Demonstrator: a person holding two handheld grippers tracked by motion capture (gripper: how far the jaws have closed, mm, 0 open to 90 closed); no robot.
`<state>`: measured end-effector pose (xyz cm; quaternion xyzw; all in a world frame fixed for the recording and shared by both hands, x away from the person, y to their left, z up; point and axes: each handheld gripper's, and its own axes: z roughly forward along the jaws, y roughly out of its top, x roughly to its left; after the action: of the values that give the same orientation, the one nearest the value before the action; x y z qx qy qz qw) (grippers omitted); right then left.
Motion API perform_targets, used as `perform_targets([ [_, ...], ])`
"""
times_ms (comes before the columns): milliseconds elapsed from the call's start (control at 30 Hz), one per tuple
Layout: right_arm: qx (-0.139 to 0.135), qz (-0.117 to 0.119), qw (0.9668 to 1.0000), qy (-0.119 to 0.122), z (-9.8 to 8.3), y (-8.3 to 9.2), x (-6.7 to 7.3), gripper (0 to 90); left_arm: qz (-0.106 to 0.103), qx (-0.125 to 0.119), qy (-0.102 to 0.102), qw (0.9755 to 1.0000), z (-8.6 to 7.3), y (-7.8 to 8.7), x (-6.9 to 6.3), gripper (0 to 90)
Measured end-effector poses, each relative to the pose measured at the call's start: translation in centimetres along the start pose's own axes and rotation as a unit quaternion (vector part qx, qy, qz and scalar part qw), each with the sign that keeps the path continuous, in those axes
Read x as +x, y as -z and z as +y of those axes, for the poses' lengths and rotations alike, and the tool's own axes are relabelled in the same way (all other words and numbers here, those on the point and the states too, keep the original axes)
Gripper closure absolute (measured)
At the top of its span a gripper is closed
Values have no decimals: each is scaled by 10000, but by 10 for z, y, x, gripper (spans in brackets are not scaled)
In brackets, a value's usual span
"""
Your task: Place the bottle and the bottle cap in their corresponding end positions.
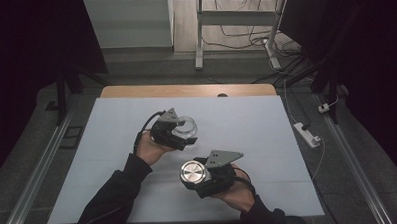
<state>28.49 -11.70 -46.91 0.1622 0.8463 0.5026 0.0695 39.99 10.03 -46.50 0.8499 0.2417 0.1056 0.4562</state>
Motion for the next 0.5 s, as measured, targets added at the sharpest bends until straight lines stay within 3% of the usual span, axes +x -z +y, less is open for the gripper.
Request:
perform_targets([
  [500, 184, -9, 9998, 35, -19, -22, -1, 187, 186, 96, -20, 9998, -4, -20, 7, 146],
])
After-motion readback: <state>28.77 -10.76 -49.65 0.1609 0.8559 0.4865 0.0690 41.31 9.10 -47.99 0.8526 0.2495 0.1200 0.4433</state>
